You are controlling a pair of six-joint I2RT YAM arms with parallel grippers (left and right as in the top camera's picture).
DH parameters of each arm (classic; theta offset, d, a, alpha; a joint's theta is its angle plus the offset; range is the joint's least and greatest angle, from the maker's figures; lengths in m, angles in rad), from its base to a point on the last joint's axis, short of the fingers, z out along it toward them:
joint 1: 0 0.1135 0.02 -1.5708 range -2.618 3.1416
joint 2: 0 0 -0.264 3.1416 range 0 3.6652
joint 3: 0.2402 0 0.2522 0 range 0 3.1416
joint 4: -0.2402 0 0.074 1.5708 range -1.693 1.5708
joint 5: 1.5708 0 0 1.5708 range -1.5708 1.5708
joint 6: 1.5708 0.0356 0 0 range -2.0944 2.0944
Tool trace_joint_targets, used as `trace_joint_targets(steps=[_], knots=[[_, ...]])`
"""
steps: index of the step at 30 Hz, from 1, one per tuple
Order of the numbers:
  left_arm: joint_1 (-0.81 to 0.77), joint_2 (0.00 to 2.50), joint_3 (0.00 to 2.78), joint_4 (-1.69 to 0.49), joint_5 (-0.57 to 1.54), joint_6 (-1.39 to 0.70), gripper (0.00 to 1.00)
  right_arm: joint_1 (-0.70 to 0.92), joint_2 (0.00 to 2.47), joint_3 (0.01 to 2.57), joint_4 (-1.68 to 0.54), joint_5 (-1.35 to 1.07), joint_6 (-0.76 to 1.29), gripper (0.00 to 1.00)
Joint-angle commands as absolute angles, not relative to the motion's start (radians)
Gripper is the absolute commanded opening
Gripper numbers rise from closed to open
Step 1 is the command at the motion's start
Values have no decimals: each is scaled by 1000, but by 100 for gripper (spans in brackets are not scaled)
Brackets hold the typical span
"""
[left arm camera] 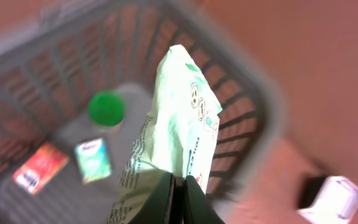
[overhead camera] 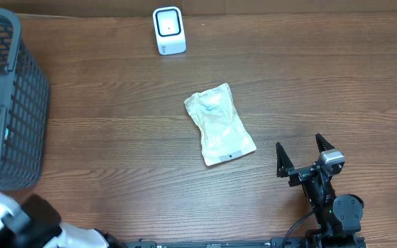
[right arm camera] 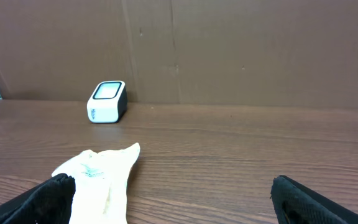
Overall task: Scan the item barcode
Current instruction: 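Grasp the light green tissue pack with the left gripper, then place the green pack on the table left of the bag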
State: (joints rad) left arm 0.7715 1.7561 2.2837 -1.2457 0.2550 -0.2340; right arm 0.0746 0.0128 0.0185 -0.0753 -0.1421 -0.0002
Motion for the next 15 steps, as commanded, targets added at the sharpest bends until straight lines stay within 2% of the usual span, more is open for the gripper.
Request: trace_joint_targets(steps=[1, 7, 11, 15], knots=[[742, 1663, 2320, -1259, 385, -263, 4, 78, 3, 8, -70, -142, 4, 100], [597, 1587, 2320, -1383, 442, -261, 4, 78, 3, 8, -70, -142, 3, 100], [430, 1597, 2292, -1465, 437, -231, 4, 78, 3, 8, -70, -142, 3, 100], [272, 1605, 2173, -1456, 437, -241, 4, 78, 3, 8, -70, -142, 4, 100]])
